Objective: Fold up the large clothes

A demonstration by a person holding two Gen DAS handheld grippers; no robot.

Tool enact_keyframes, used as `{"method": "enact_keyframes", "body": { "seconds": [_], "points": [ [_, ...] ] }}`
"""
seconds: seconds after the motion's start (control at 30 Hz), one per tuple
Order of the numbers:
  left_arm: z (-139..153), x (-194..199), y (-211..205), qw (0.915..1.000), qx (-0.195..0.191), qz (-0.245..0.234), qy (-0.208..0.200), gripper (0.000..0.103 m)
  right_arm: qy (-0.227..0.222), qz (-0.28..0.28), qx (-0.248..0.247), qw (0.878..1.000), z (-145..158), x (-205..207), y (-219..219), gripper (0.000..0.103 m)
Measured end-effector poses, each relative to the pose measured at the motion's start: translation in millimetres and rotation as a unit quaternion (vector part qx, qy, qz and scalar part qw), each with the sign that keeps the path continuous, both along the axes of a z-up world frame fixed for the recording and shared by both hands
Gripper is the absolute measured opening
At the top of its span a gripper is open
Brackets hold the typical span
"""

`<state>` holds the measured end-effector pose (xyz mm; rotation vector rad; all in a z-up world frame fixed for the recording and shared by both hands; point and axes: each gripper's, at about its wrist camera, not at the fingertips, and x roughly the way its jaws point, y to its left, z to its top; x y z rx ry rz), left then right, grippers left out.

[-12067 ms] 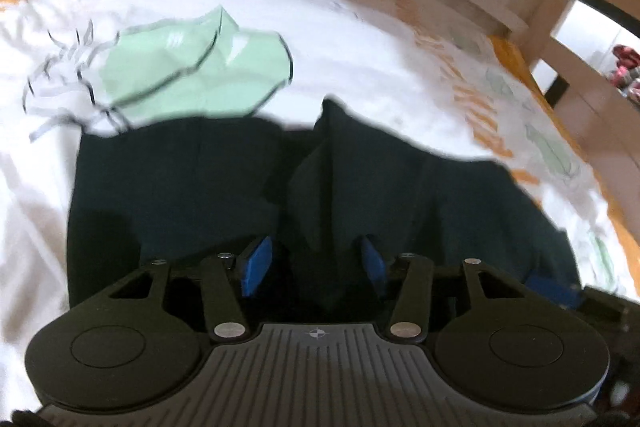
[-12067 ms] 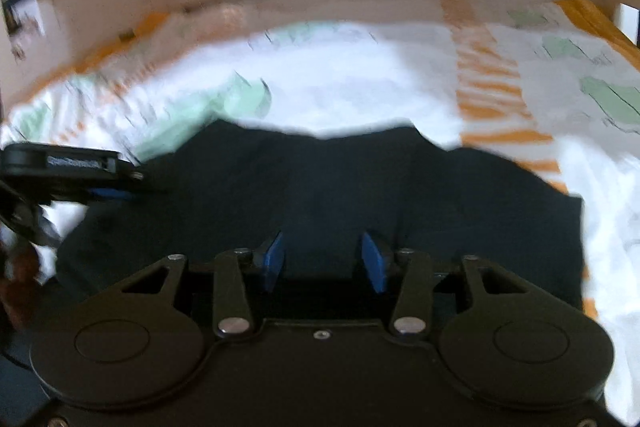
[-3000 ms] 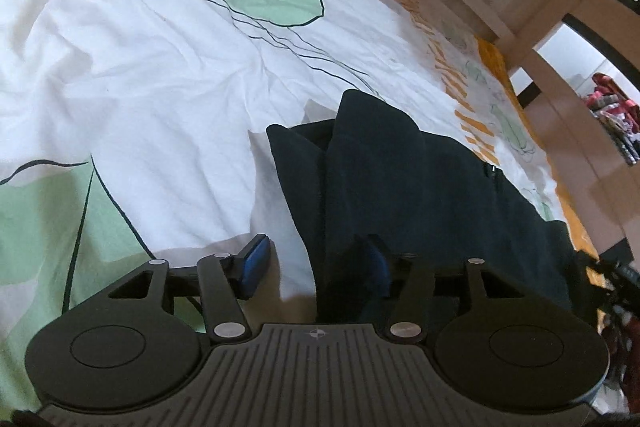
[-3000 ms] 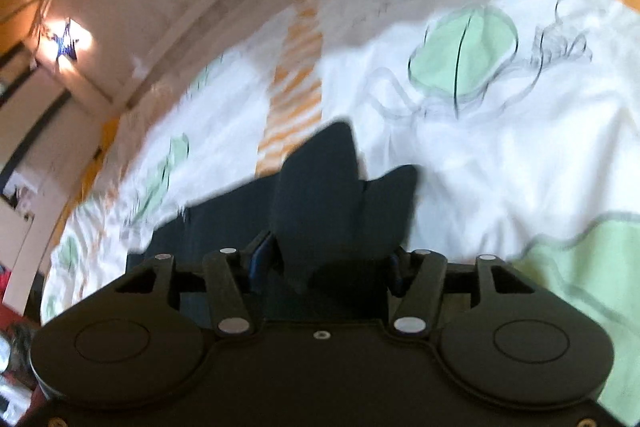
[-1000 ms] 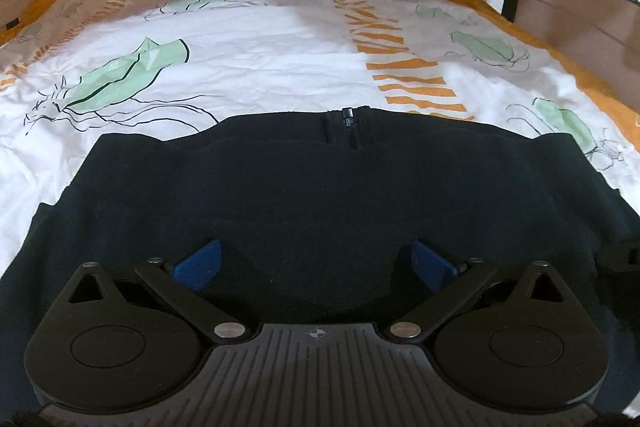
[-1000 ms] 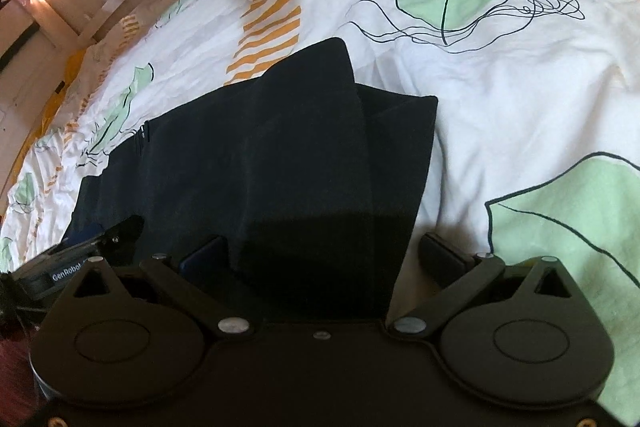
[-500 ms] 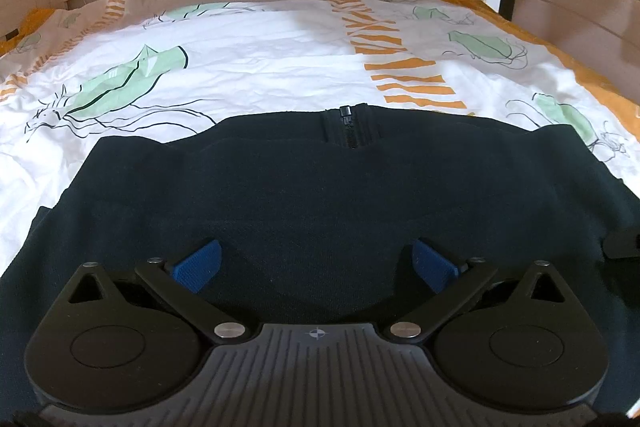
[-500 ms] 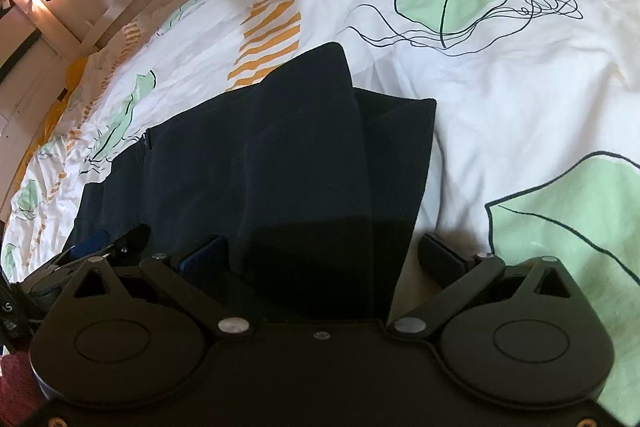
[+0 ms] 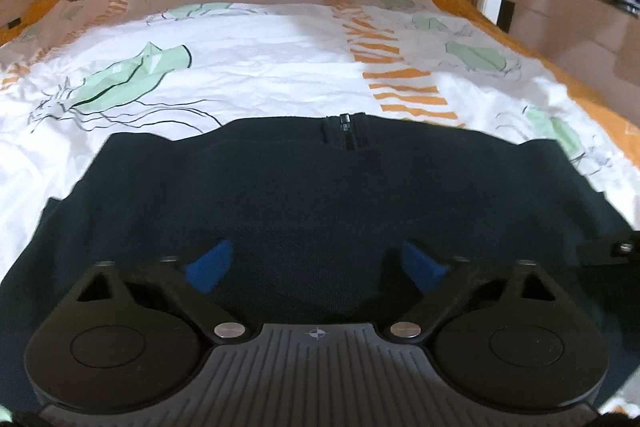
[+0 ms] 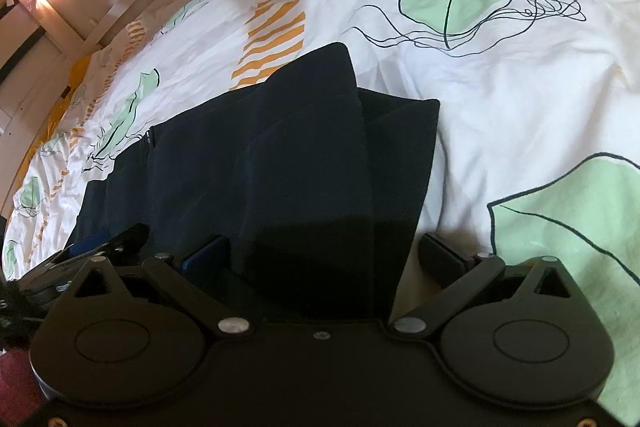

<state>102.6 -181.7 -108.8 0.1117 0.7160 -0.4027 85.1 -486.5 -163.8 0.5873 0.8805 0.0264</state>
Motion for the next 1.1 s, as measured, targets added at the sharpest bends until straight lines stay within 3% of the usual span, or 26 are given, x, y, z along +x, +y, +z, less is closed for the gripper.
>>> {"method": "enact_keyframes", "body": {
  "seconds": [0.17, 0.3, 0.4, 0.8, 0.9, 0.93, 0.97, 1.03, 1.1],
  "points": [
    [8.7, -32.8, 10.3, 0.9995, -0.026, -0.016, -0.006, 0.074, 0.0, 0.0, 0.0, 1.0, 0.0, -0.1, -0.3, 0.103],
    [6.0, -51.6, 11.5, 0.9985, -0.047, -0.024, -0.017, 0.057, 0.0, 0.0, 0.0, 1.0, 0.0, -0.2, -0.1, 0.103],
    [-0.2, -57.5, 11.3, 0.9977, -0.056, -0.023, -0.029, 0.05, 0.0, 0.0, 0.0, 1.0, 0.0, -0.3, -0.1, 0.103],
    [-16.5, -68.2, 8.7, 0.9974, -0.057, -0.015, -0.041, 0.048, -0.001, 0.0, 0.002, 1.0, 0.6, -0.6, 0.3, 0.103],
    [-17.0, -69.4, 10.4, 0.9972, -0.061, -0.015, -0.042, 0.048, -0.006, 0.001, 0.003, 1.0, 2.9, -1.8, 1.1, 0.089],
    [-16.9, -69.6, 10.9, 0.9971, -0.062, -0.015, -0.042, 0.048, -0.012, 0.005, 0.012, 1.0, 3.5, -2.4, 0.4, 0.074],
    [-16.3, -69.4, 11.5, 0.997, -0.064, -0.015, -0.042, 0.047, -0.015, 0.011, 0.03, 0.999, 2.5, -2.4, -1.0, 0.067],
    [-13.3, -69.9, 13.6, 0.9965, -0.073, -0.016, -0.039, 0.043, -0.015, 0.009, 0.037, 0.999, 1.5, -2.3, -2.9, 0.066],
    [-7.2, -69.9, 17.9, 0.995, -0.093, -0.015, -0.033, 0.025, -0.014, 0.009, 0.037, 0.999, 1.5, -1.0, -2.7, 0.066]
  ]
}}
